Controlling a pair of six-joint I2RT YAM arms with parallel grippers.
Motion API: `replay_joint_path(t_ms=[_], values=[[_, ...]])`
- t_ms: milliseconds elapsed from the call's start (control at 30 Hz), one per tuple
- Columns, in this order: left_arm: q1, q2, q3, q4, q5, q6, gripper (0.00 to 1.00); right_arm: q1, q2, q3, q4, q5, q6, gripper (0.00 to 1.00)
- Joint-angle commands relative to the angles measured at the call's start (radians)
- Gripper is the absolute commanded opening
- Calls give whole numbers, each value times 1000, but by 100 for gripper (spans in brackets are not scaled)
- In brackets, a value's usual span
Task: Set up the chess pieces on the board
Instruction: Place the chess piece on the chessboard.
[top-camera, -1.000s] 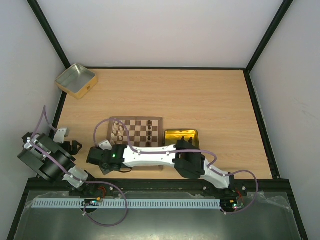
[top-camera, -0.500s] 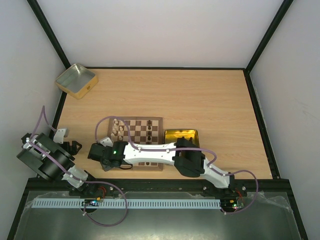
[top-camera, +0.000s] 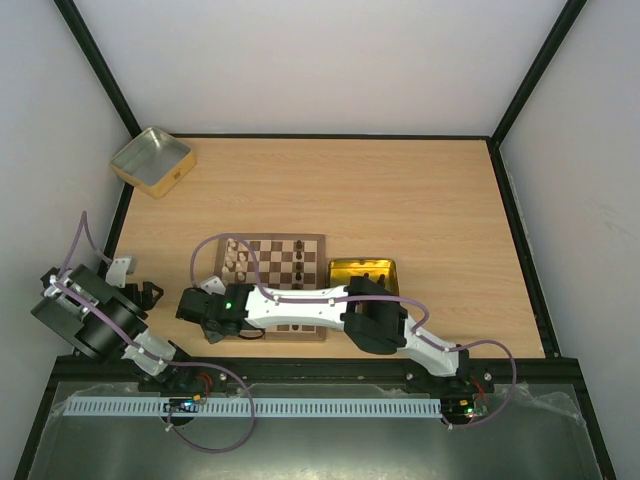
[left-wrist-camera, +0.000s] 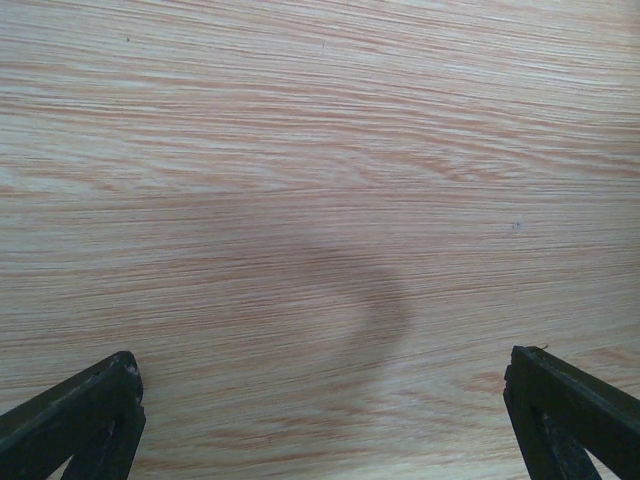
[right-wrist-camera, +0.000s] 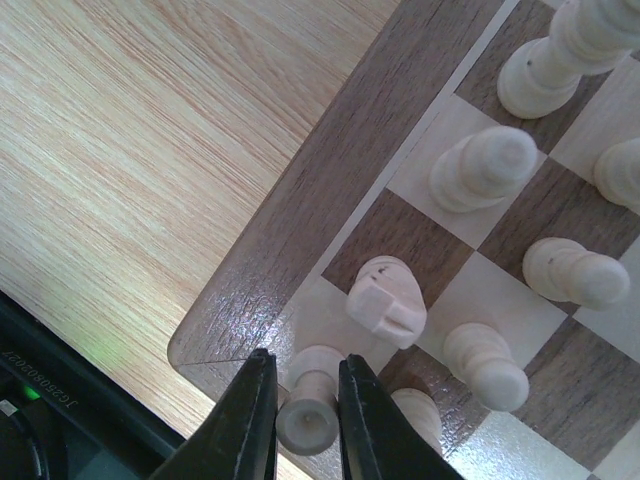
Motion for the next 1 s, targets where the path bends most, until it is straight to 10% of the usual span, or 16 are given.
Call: replay_joint_path(t_ms=[0,967], values=[[18,80,-42,0,-138,-3,99,-9,20,24,-10,6,-11,16],[43,8,-66,-37,-152,26,99,-6,-131,-57,31,4,5,28]])
